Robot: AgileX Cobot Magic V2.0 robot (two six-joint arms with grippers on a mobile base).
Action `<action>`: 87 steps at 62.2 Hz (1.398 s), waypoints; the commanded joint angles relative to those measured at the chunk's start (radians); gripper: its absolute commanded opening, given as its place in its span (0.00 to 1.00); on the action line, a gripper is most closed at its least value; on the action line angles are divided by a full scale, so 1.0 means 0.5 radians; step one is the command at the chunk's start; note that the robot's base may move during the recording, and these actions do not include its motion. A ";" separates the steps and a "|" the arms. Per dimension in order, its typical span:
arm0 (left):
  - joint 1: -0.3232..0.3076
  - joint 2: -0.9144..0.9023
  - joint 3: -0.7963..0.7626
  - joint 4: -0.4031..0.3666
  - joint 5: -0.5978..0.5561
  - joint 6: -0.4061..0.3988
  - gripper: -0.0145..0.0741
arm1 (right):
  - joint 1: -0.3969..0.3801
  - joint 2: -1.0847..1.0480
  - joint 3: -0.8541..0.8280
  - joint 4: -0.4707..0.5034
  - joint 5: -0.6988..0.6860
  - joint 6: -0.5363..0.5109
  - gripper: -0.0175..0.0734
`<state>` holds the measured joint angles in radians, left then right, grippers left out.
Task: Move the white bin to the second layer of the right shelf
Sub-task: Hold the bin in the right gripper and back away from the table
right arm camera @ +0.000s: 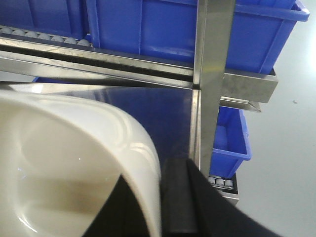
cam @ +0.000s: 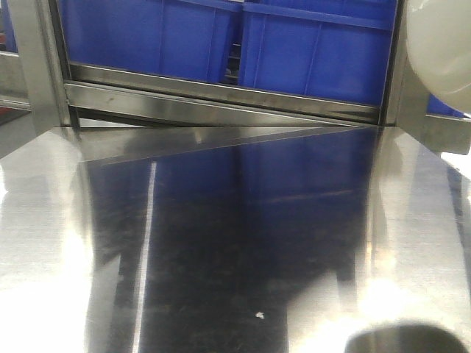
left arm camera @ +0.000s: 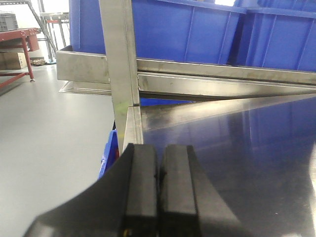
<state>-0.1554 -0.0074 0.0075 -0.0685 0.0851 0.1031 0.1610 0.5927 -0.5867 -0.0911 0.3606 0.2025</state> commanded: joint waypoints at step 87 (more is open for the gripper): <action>-0.002 -0.028 0.074 -0.011 -0.170 -0.007 0.26 | -0.012 -0.013 -0.057 -0.018 -0.218 -0.002 0.25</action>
<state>-0.1554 -0.0074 0.0075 -0.0685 0.0851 0.1031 0.1610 0.5904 -0.5825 -0.0911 0.3585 0.2025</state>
